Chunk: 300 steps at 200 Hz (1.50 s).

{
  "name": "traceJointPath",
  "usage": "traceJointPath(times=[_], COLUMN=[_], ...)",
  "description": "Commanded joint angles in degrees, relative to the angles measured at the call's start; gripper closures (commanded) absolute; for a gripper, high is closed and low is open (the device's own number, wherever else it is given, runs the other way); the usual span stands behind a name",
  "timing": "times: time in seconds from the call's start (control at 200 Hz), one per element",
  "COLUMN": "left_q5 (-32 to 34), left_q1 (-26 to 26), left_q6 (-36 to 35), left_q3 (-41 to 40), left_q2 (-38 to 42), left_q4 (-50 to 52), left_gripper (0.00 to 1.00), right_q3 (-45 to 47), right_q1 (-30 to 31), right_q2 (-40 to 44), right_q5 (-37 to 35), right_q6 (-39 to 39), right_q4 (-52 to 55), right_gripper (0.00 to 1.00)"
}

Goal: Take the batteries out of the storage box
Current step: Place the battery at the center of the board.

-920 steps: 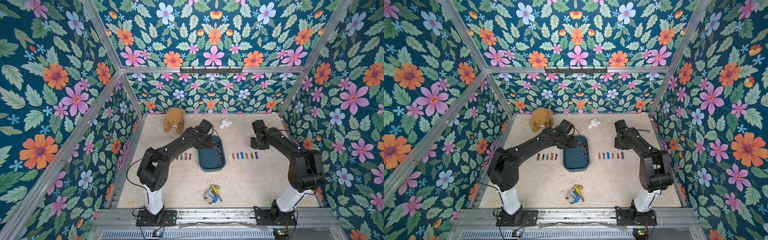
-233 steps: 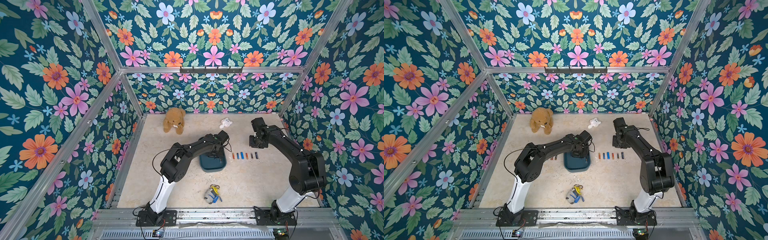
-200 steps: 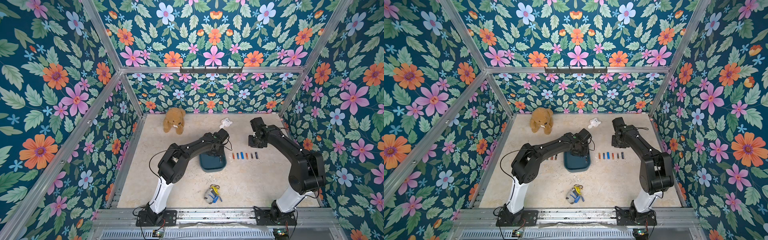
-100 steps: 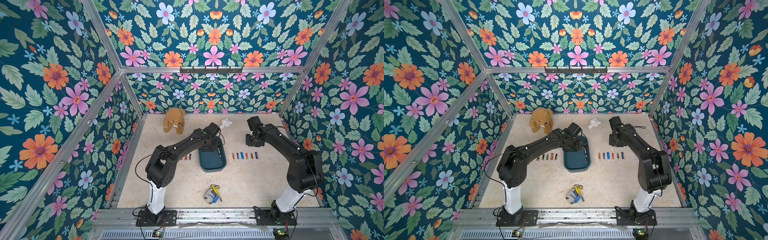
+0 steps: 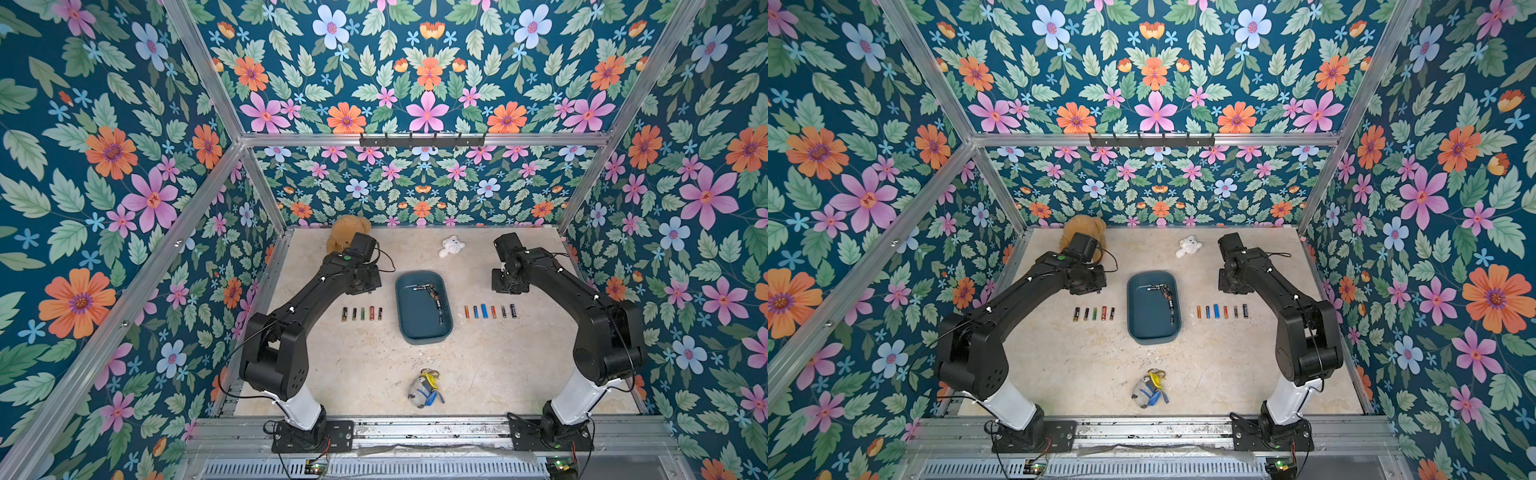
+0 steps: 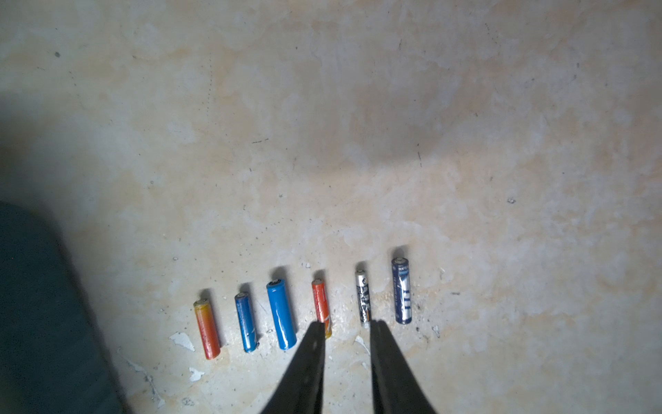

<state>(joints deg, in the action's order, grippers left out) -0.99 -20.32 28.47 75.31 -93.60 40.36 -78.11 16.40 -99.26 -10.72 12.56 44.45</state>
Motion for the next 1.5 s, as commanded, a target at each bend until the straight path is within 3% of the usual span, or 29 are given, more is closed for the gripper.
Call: traceJointPath(times=[0.0, 0.195, 0.485, 1.28, 1.495], left_q5=[-0.1, -1.2, -2.0, -2.7, -2.7], left_q1=[3.7, 10.4, 15.6, 17.5, 17.5], left_q6=[-5.2, -9.4, -14.2, -19.4, -19.3], left_q3=[-2.9, -7.9, -12.5, -13.5, -10.2], left_q2=[2.2, 3.7, 2.3, -4.2, -5.9], left_q4=[-0.3, -2.4, -6.8, -10.3, -9.8], left_gripper=[0.82, 0.82, 0.82, 0.83, 0.72], right_q3=[-0.6, -1.1, -1.6, -1.5, -1.3], right_q1=[0.1, 0.1, 0.1, 0.1, 0.1], right_q2=[0.3, 0.1, 0.1, 0.0, -0.1], right_q5=[-1.1, -1.3, -1.8, -2.5, -2.6], right_q6=[0.1, 0.0, -0.3, -0.2, -0.2], right_q4=[1.2, 1.5, 2.2, 2.7, 2.9], right_gripper=[0.72, 0.72, 0.72, 0.72, 0.72])
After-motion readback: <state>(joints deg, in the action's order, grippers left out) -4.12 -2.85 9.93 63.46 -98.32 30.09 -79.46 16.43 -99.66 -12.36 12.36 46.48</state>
